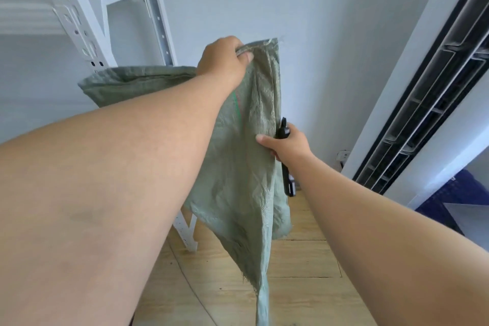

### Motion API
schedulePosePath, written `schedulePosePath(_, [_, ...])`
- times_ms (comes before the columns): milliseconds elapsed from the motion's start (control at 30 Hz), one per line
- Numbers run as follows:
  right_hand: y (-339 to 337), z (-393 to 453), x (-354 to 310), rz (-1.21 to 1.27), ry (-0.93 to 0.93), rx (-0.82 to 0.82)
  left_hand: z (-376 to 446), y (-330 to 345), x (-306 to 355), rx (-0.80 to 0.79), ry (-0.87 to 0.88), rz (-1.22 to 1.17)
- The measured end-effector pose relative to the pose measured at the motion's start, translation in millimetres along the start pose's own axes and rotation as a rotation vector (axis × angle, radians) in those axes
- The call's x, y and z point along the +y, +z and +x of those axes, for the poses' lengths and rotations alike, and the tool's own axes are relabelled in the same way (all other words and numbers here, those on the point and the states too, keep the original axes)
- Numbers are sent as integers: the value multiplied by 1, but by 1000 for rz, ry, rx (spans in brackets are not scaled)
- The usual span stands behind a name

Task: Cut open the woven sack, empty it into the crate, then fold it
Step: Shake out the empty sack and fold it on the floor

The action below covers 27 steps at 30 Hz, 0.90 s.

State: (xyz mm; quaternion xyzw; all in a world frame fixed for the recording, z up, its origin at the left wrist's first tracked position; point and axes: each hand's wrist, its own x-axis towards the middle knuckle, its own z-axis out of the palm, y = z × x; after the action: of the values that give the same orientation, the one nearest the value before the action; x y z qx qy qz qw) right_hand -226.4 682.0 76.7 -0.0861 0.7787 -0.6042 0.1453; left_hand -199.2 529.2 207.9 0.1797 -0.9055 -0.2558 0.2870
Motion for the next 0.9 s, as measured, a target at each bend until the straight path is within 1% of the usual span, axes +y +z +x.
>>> schedulePosePath(100, [14,-4,16,-44,43,33,9,-10,11,105,-29,-40])
schedulePosePath(167, [17,-3,24,-54,64,91,15,-15,9,142,-22,19])
schedulePosePath(233, [16,0,23,-55,48,124,13,-15,1,202,86,286])
schedulePosePath(267, [15,2,20,-48,31,126,9,-14,-4,251,190,428])
schedulePosePath(300, [15,4,16,-29,14,123,4,-12,-8,278,330,515])
schedulePosePath(333, [16,6,11,1,5,115,-3,-8,-11,223,489,565])
schedulePosePath(367, [16,7,7,33,3,105,-11,-4,-14,82,635,594])
schedulePosePath(400, [18,8,4,56,1,96,-19,2,-17,-111,713,610])
schedulePosePath(433, [19,9,2,63,-9,87,-26,8,-20,-305,714,633])
schedulePosePath(467, [20,10,0,62,-21,74,-31,14,-24,-445,667,664])
schedulePosePath(500, [22,10,0,61,-34,55,-34,20,-28,-525,588,679])
schedulePosePath(567, [23,10,0,59,-59,15,-35,28,-32,-597,465,714])
schedulePosePath(600, [24,10,2,38,-68,-1,-34,28,-31,-603,460,757])
schedulePosePath(667, [22,8,8,-94,-61,-10,-27,28,-34,-536,468,821])
schedulePosePath(733, [19,6,22,-307,3,2,-19,29,-38,-450,427,726])
schedulePosePath(800, [14,2,41,-423,114,28,-10,28,-37,-355,362,560])
schedulePosePath(867, [11,1,55,-374,186,58,-3,24,-35,-259,303,458])
schedulePosePath(900, [11,1,59,-283,198,60,0,21,-36,-234,286,435])
